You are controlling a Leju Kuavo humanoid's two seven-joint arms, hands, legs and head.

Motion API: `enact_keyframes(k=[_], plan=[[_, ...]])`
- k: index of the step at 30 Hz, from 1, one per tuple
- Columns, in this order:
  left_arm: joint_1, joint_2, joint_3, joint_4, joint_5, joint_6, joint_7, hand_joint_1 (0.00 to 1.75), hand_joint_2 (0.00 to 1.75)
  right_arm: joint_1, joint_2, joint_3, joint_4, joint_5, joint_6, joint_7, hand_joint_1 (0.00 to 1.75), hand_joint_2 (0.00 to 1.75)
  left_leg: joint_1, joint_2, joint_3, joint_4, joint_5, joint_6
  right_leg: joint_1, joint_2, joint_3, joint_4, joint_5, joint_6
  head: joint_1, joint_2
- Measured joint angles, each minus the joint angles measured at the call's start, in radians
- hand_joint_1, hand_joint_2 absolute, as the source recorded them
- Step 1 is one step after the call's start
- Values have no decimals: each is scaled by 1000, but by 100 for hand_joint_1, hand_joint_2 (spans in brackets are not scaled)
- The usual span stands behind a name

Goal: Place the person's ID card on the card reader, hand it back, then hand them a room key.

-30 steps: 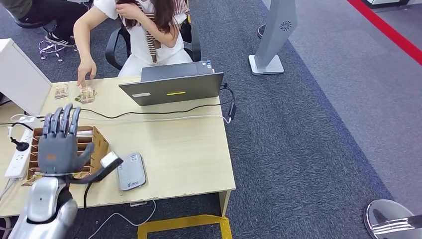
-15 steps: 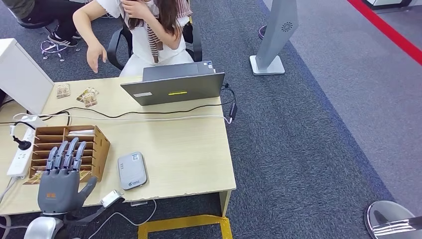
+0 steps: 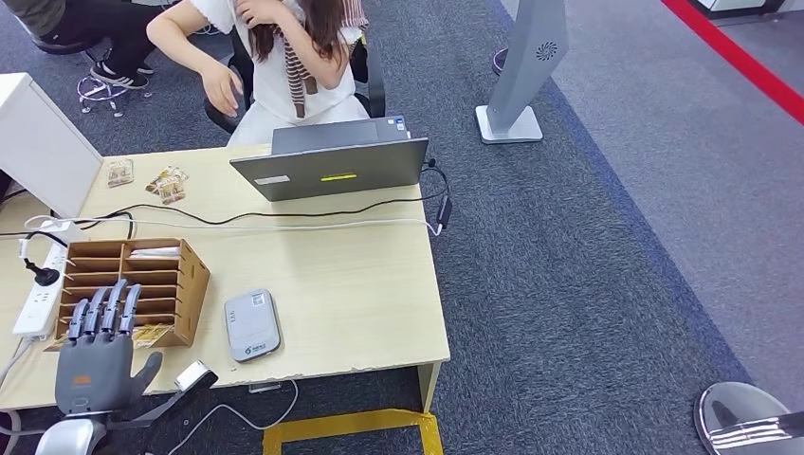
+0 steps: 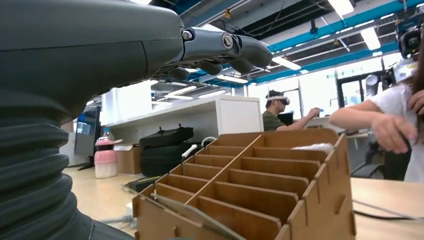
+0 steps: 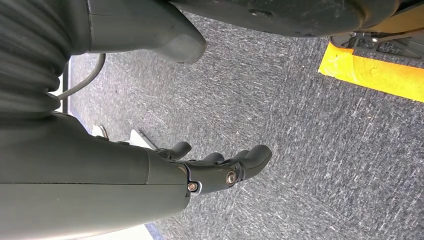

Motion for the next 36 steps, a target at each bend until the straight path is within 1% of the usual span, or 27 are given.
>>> enact_keyframes(k=[15,21,36], plan=[[-3,-6,37,78,-1,-17,11,0,175,0,0,0,0,6,2,5,0,175,0,0,0,0,0,0,0,0,0,0,0,0,0,0],[-19,-12,47,101,-3,-24,11,0,175,-1,0,0,0,11,5,12,0,175,0,0,0,0,0,0,0,0,0,0,0,0,0,0],[-39,-25,52,128,-4,-28,11,0,175,-1,0,0,0,14,8,13,0,175,0,0,0,0,0,0,0,0,0,0,0,0,0,0]])
